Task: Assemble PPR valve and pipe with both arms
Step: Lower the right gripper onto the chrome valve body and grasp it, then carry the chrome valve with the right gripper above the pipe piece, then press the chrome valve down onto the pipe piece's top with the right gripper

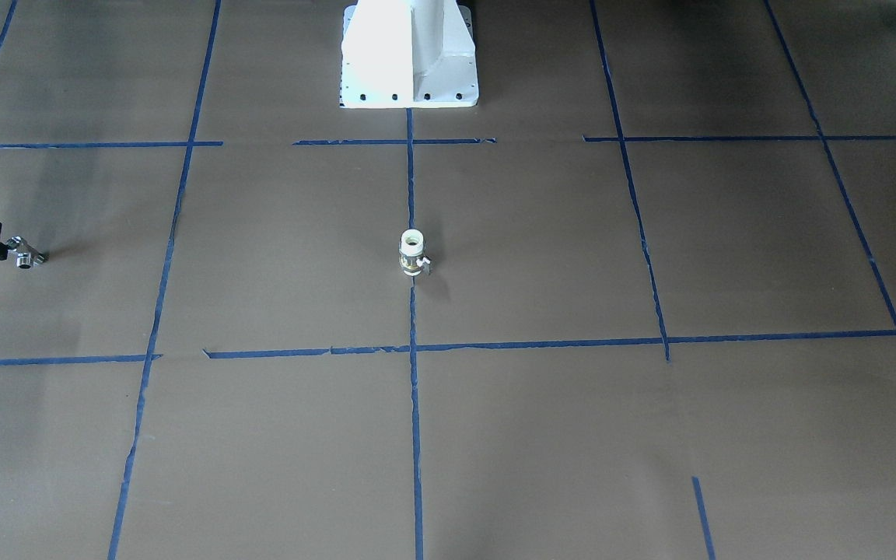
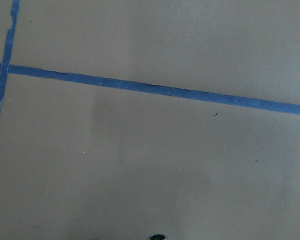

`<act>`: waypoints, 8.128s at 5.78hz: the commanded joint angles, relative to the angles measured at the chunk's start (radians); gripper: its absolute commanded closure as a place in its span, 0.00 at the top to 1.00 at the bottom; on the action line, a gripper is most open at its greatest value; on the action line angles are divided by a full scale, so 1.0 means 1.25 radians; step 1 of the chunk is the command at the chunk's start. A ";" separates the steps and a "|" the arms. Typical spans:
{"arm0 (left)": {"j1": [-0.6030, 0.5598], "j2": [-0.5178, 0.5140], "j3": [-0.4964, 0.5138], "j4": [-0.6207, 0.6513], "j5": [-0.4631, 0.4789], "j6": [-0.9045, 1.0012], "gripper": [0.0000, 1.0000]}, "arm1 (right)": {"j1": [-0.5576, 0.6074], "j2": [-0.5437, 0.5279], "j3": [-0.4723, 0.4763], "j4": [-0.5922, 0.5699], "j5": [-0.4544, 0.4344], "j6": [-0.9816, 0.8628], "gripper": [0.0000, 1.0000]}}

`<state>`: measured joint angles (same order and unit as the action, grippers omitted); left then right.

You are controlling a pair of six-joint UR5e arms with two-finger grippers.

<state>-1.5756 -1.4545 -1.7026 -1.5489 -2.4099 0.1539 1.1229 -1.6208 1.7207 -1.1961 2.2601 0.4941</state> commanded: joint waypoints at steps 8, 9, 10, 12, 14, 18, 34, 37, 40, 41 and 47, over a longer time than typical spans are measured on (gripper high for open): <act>0.000 -0.005 0.001 0.000 -0.018 -0.008 1.00 | -0.097 -0.042 -0.006 0.011 -0.027 0.006 0.98; 0.000 -0.005 0.002 0.000 -0.018 -0.008 1.00 | -0.099 -0.042 -0.013 0.011 -0.036 0.007 0.96; 0.000 -0.005 0.001 0.000 -0.018 -0.008 1.00 | -0.099 -0.042 -0.013 0.011 -0.040 0.007 0.90; 0.000 -0.006 0.002 0.000 -0.017 -0.005 1.00 | -0.101 -0.041 -0.012 0.012 -0.037 0.007 0.08; 0.000 -0.008 0.001 0.000 -0.018 -0.007 1.00 | -0.099 -0.042 -0.012 0.011 -0.037 0.011 0.00; 0.000 -0.010 -0.004 0.000 -0.012 -0.010 1.00 | -0.101 0.088 0.064 -0.079 -0.030 0.152 0.00; -0.001 -0.008 -0.016 0.000 0.034 -0.069 1.00 | -0.485 0.775 -0.092 -0.459 -0.358 1.191 0.00; -0.001 -0.008 -0.015 0.001 0.034 -0.069 1.00 | -0.493 0.771 -0.102 -0.459 -0.356 1.189 0.00; -0.001 -0.010 -0.015 0.001 0.034 -0.069 1.00 | -0.497 0.769 -0.103 -0.459 -0.356 1.184 0.00; 0.000 -0.010 -0.015 0.001 0.034 -0.069 1.00 | -0.498 0.765 -0.103 -0.459 -0.356 1.184 0.00; 0.000 -0.010 -0.015 0.001 0.034 -0.069 1.00 | -0.498 0.768 -0.132 -0.456 -0.355 1.127 0.48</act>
<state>-1.5762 -1.4665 -1.7212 -1.5478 -2.3669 0.0675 0.4997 -0.6612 1.5579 -1.7658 1.8149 1.9200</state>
